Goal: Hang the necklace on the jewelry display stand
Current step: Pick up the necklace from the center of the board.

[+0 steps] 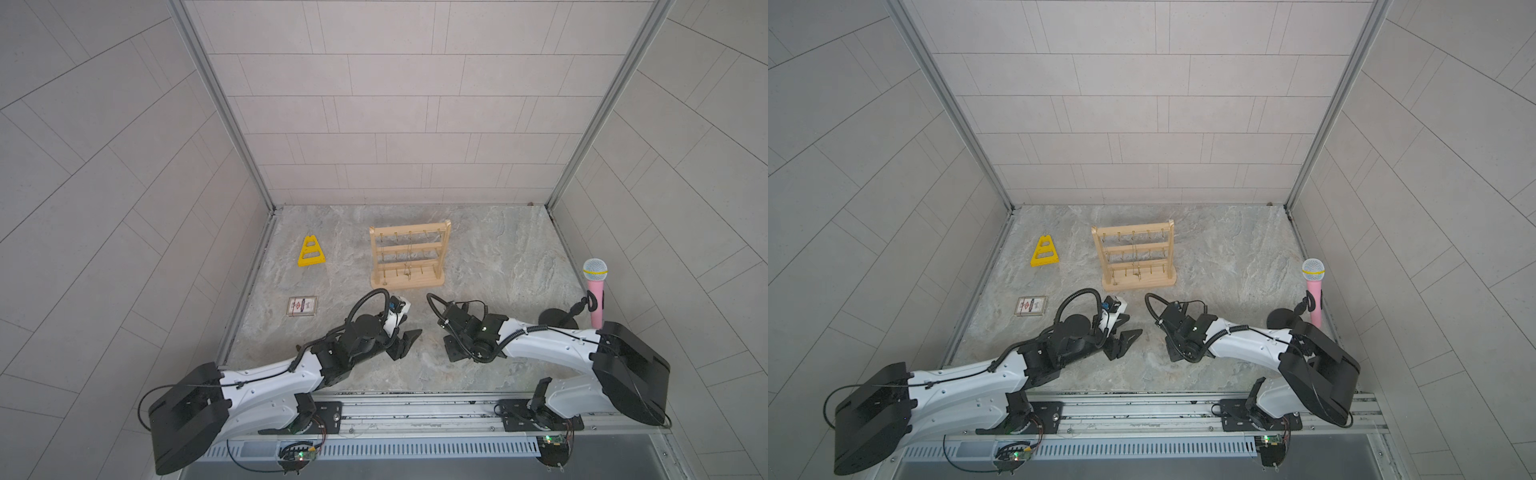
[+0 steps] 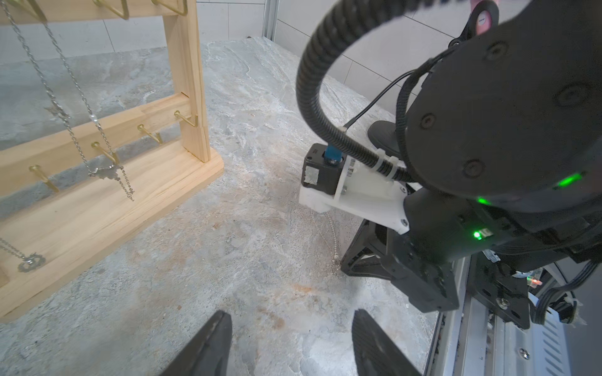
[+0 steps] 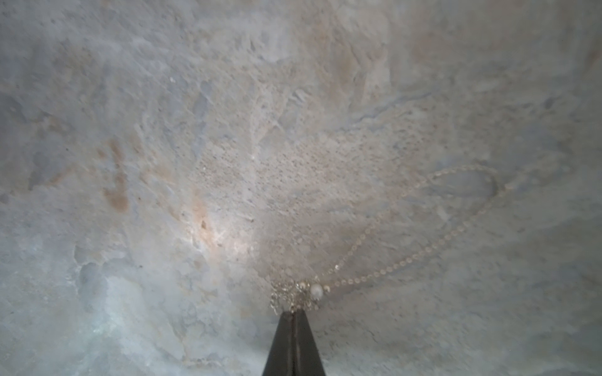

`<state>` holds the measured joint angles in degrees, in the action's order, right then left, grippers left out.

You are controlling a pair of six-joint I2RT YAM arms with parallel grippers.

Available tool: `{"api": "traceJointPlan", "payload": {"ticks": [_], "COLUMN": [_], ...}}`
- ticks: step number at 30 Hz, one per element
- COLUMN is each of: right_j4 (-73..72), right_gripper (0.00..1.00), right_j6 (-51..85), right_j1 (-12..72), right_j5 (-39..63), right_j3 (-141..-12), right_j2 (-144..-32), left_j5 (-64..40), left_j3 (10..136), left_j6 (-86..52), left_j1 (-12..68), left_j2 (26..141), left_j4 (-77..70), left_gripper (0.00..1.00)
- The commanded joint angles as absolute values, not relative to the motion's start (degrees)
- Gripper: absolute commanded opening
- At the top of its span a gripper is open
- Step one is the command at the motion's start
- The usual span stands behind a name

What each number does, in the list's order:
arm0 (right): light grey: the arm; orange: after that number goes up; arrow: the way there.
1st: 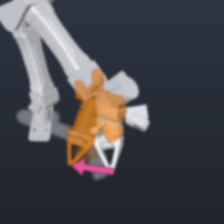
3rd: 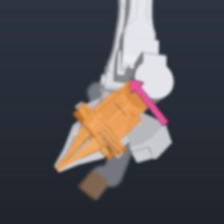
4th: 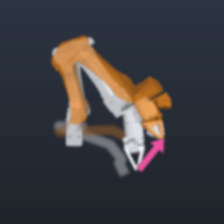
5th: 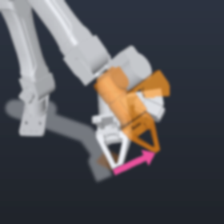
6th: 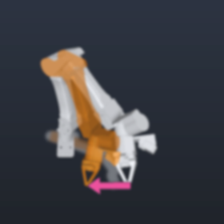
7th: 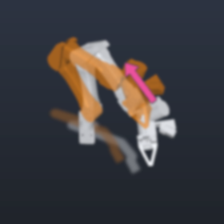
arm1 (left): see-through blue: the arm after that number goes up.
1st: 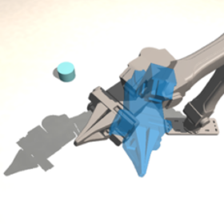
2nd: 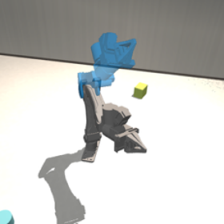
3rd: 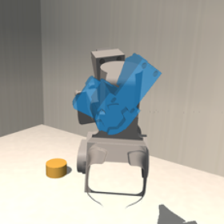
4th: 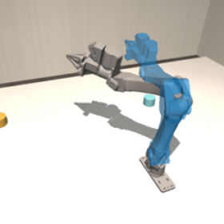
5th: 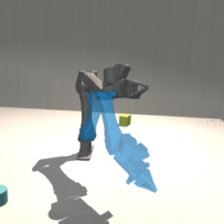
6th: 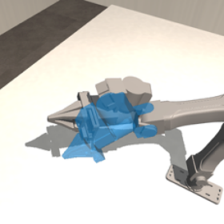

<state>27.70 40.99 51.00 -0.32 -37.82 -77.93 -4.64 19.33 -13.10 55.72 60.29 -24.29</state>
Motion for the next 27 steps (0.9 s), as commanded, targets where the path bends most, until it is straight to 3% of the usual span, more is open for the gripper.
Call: {"api": "traceJointPlan", "payload": {"ticks": [1, 11, 18, 27], "right_j4": [33.1, 40.5, 48.3, 51.9], "right_gripper": [0.0, 0.0, 0.0, 0.0], "right_j6": [40.9, 39.3, 36.2, 33.8], "right_j1": [51.3, 51.2, 51.9, 53.7], "right_j5": [-2.9, -4.8, -7.3, -8.0], "right_j3": [-40.3, -44.6, -54.0, -62.6], "right_j2": [-73.6, -65.9, -60.8, -60.3], "left_j5": [-4.3, -8.9, -17.0, -18.5], "left_j3": [21.3, 22.8, 21.6, 24.6], "left_j6": [-12.7, -11.5, -8.7, -1.3], "left_j1": [55.4, 55.5, 55.7, 57.0], "left_j2": [59.6, 63.7, 68.2, 71.7], "left_j4": [-24.0, -26.3, -38.9, -41.7], "left_gripper": [0.64, 0.63, 0.63, 0.65]}}
